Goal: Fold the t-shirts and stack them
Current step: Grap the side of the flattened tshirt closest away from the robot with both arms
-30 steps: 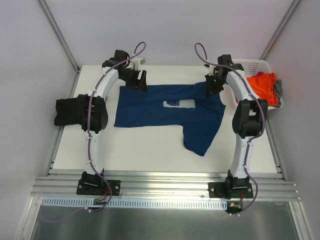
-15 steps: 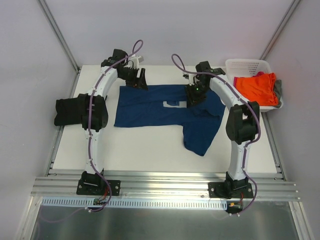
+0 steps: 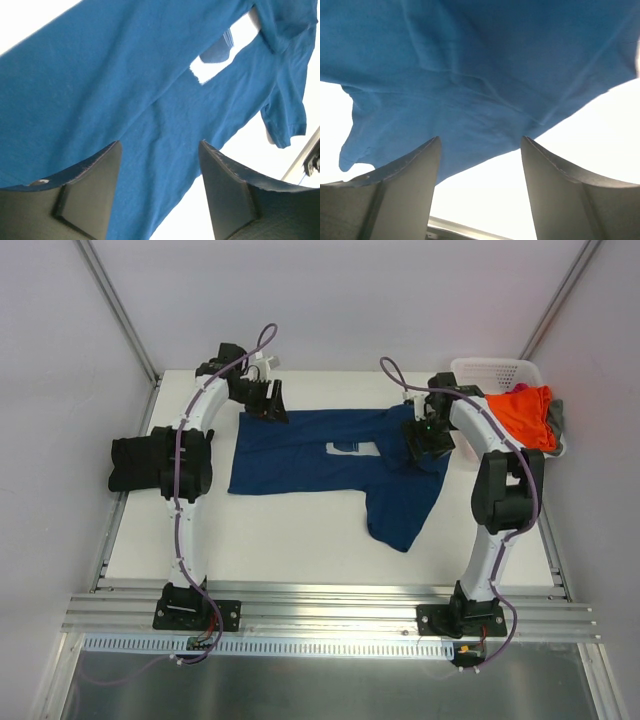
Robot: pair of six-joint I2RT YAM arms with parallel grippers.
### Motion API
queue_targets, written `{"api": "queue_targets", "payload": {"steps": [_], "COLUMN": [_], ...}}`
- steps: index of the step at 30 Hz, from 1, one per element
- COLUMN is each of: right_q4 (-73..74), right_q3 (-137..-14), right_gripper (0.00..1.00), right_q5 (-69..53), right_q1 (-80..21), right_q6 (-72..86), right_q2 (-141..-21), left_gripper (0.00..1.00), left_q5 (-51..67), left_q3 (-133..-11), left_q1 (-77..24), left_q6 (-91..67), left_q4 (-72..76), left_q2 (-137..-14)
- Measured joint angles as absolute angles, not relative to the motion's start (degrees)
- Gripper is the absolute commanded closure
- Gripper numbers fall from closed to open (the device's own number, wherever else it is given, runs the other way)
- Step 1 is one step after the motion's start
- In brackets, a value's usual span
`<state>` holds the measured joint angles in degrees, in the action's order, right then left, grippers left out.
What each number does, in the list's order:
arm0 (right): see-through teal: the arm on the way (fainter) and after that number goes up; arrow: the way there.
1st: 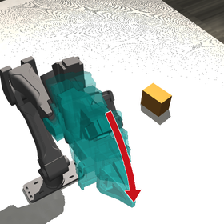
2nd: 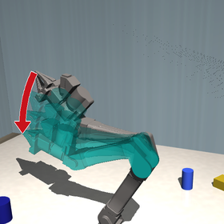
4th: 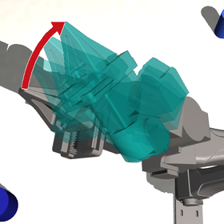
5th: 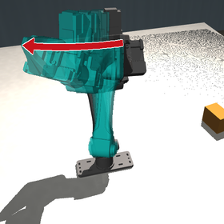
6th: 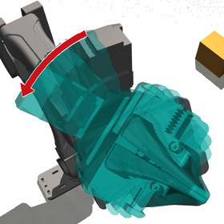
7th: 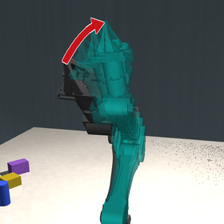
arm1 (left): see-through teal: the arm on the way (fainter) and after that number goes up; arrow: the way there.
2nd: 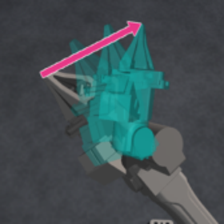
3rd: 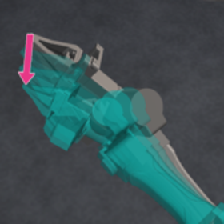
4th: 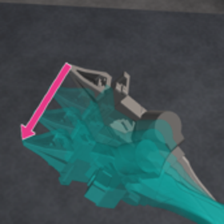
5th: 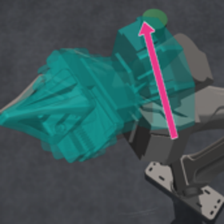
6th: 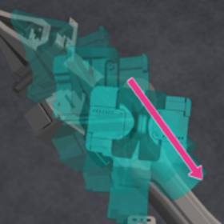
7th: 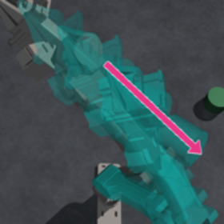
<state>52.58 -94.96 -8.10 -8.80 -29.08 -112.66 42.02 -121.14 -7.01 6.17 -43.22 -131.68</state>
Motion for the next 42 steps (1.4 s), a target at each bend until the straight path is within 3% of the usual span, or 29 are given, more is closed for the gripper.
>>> {"api": "queue_targets", "payload": {"steps": [6,11,21,25,42], "right_q4": [55.5,61.2,60.6,58.1,45.2], "right_q3": [-95.5,-87.5,-62.7,-53.4,-50.1], "right_gripper": [0.44,0.43,0.44,0.44,0.51], "right_q5": [-11.7,-16.6,-20.7,-20.3,-15.8], "right_q1": [-6.5,-8.1,-16.2,-19.5,-28.2], "right_q6": [-30.6,-34.4,-53.9,-62.3,-74.5], "right_q2": [-112.3,-106.9,-72.5,-64.4,-79.4], "left_gripper": [0.44,0.44,0.42,0.39,0.36], "left_q5": [41.9,39.8,27.9,22.9,18.7], "left_q3": [-112.9,-101.8,-85.9,-80.9,-80.9], "left_q1": [-6.1,-5.3,-5.3,-5.3,-5.7], "left_q6": [5.1,6.1,13.8,17.5,20.1], "left_q4": [-45.3,-49.1,-48.9,-47.4,-45.3], "left_q2": [-129.7,-123.4,-107.7,-104.7,-102.4]}}
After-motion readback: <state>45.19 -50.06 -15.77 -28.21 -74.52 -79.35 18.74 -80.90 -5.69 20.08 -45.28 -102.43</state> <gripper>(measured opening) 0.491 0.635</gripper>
